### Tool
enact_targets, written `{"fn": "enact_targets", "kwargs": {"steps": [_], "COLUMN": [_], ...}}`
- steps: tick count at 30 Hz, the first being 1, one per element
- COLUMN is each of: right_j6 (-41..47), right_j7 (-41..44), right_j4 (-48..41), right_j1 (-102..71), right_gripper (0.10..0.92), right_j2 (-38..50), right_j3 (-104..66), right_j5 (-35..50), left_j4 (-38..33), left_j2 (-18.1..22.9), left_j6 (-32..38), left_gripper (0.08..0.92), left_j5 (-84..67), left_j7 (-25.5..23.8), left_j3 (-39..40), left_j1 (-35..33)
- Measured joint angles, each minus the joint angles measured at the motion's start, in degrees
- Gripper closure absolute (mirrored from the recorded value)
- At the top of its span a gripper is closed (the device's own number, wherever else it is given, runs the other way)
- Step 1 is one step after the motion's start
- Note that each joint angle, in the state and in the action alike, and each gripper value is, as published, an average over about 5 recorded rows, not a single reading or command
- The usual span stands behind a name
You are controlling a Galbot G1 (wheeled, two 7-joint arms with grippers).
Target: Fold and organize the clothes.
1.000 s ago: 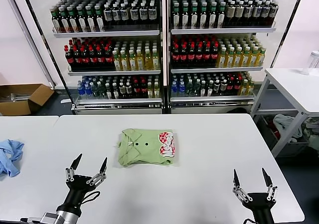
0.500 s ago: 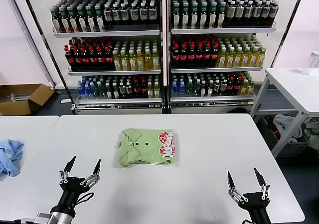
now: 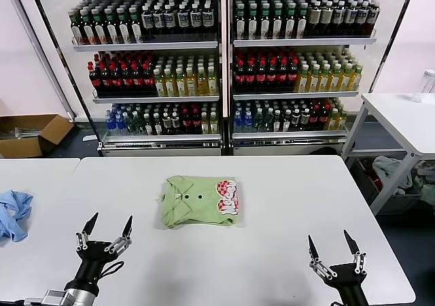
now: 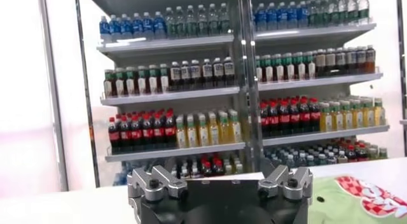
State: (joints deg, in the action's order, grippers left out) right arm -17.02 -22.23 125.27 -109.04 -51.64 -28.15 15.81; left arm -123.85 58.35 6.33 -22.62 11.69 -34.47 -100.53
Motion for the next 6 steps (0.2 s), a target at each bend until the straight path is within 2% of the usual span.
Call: {"fn": "enact_targets", "kwargs": {"steps": [6], "right_j6": [-0.3], "right_j7": [0.0], "right_j4": [-0.3], "right_j1": [0.1], "right_gripper": [0.203], "right_j2": [0.1], "right_j3": [0.0], "right_j5": [0.2], "left_j4": [0.4], "left_j2": [0.0], "left_j6": [0.3], "left_gripper": [0.177], "left_j5": [0.0], "left_j7": [0.0], "left_j3": [-0.1], "left_j1": [-0.4]}}
